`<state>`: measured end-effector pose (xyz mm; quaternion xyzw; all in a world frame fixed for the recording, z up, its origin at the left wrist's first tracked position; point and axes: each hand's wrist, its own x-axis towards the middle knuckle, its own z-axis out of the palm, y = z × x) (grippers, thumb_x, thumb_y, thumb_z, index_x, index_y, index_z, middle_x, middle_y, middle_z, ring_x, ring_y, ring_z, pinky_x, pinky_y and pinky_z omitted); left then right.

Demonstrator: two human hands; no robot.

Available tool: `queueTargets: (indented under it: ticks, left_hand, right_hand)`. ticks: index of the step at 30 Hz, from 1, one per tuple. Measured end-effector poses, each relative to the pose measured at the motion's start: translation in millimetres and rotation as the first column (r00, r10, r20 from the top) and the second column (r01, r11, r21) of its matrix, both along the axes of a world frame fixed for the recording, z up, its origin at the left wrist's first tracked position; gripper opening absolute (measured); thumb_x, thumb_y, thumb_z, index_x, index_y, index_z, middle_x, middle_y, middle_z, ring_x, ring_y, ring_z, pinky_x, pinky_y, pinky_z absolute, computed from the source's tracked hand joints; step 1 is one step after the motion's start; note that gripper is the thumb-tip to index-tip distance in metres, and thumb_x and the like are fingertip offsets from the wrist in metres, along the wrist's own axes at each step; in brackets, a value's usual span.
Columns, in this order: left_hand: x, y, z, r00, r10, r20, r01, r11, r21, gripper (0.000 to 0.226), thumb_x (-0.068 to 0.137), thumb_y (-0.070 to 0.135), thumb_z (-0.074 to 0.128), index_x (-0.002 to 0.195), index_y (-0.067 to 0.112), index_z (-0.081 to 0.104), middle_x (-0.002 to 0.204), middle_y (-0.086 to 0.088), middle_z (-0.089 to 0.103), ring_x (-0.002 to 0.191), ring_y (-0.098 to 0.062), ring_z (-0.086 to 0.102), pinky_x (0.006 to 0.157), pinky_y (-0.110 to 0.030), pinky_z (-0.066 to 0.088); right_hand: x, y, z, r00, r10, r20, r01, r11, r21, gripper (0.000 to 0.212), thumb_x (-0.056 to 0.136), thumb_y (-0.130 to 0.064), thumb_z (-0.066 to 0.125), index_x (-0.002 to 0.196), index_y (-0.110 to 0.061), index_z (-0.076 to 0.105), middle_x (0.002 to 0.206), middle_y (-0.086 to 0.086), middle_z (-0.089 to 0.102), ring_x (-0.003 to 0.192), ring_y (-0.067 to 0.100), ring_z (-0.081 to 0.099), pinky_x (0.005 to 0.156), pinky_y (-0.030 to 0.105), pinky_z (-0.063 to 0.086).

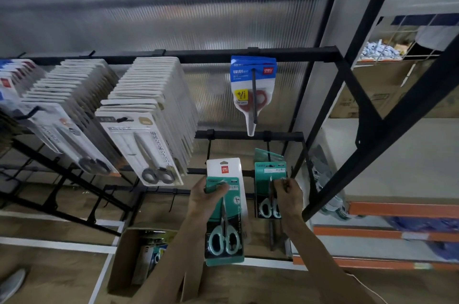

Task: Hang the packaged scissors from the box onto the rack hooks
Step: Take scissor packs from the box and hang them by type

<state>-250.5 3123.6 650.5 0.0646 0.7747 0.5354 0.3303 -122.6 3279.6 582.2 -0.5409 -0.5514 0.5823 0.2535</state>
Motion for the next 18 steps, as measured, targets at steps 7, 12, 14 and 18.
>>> queueTargets:
  ticks: [7, 12, 14, 18]
  left_hand:
    - [-0.2, -3.8, -0.2, 1.0, 0.015, 0.003, -0.015, 1.0, -0.001, 0.026, 0.087, 0.017, 0.078, 0.11, 0.013, 0.067, 0.104, -0.003, 0.074, 0.092, -0.018, 0.072, 0.077, -0.03, 0.056]
    - [4.0, -3.1, 5.4, 1.0, -0.002, -0.009, 0.002, 1.0, -0.018, 0.027, 0.088, 0.018, 0.077, 0.111, 0.011, 0.064, 0.104, -0.001, 0.072, 0.092, -0.016, 0.068, 0.068, -0.022, 0.052]
    - [6.3, -3.4, 7.6, 0.999, -0.022, -0.028, 0.021, 1.0, -0.02, 0.025, 0.09, 0.019, 0.075, 0.111, 0.012, 0.063, 0.098, 0.003, 0.069, 0.084, -0.009, 0.065, 0.058, -0.015, 0.05]
    - [9.9, -6.9, 11.1, 1.0, -0.007, -0.017, 0.007, 1.0, -0.005, 0.023, 0.09, 0.017, 0.074, 0.11, 0.011, 0.063, 0.096, 0.003, 0.07, 0.089, -0.015, 0.069, 0.055, -0.014, 0.048]
  right_hand:
    - [-5.4, 3.0, -4.9, 0.995, 0.01, 0.096, -0.013, 0.999, 0.039, 0.009, 0.101, -0.021, 0.056, 0.107, -0.014, 0.057, 0.099, 0.004, 0.063, 0.079, 0.01, 0.06, 0.062, 0.026, 0.051]
    - [-30.9, 31.4, 6.4, 0.983, 0.047, 0.178, -0.056, 0.997, 0.045, 0.032, 0.101, -0.035, 0.055, 0.099, -0.003, 0.061, 0.087, 0.01, 0.066, 0.067, 0.019, 0.063, 0.056, 0.038, 0.054]
    - [-41.9, 46.1, 14.7, 0.964, 0.069, 0.257, -0.082, 0.996, 0.038, 0.04, 0.103, -0.043, 0.047, 0.099, -0.006, 0.063, 0.085, 0.008, 0.063, 0.063, 0.016, 0.056, 0.048, 0.026, 0.037]
    - [-55.2, 67.5, 16.4, 0.972, 0.052, 0.23, -0.063, 0.997, 0.041, 0.041, 0.102, -0.037, 0.052, 0.098, 0.0, 0.069, 0.087, 0.014, 0.066, 0.071, 0.023, 0.057, 0.052, 0.029, 0.034]
